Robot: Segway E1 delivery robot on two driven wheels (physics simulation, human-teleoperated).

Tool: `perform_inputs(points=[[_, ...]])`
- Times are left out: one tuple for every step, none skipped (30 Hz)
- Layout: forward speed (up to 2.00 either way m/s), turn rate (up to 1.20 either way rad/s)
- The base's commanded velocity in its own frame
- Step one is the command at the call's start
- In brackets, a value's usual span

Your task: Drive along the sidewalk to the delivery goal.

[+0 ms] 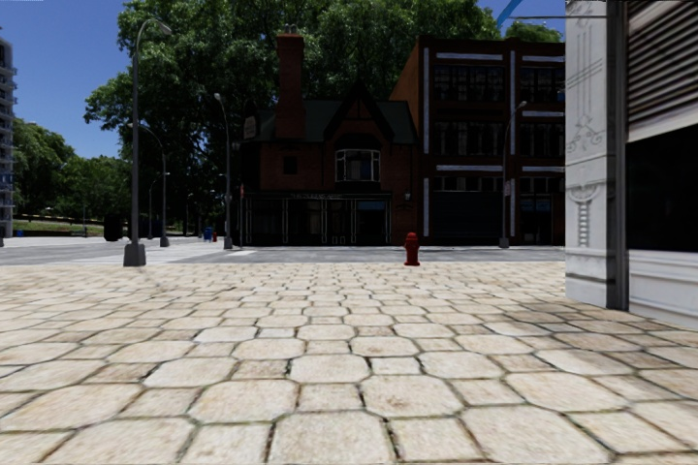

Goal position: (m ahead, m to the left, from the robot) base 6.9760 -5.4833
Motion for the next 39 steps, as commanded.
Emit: perform_inputs(points=[[2.0, 0.0], [2.0, 0.0], [2.0, 0.0], [2.0, 0.0], [2.0, -0.03], [2.0, -0.07], [2.0, -0.07], [2.0, -0.09], [2.0, -0.11], [2.0, -0.11], [2.0, -0.16], [2.0, -0.19], [2.0, -0.2], [2.0, -0.2], [2.0, -0.21], [2.0, -0.23], [2.0, -0.24], [2.0, -0.24], [1.99, -0.25], [1.9, -0.26], [1.67, -0.3], [1.67, -0.3], [1.46, -0.39], [1.38, -0.42], [1.36, -0.42], [1.36, -0.42], [1.36, -0.43], [1.35, -0.43], [1.35, -0.43], [1.35, -0.43], [1.35, -0.43], [1.35, -0.43], [1.35, -0.43], [1.35, -0.43], [1.35, -0.43], [1.35, -0.43], [1.35, -0.43], [1.35, -0.43], [1.35, -0.43]])
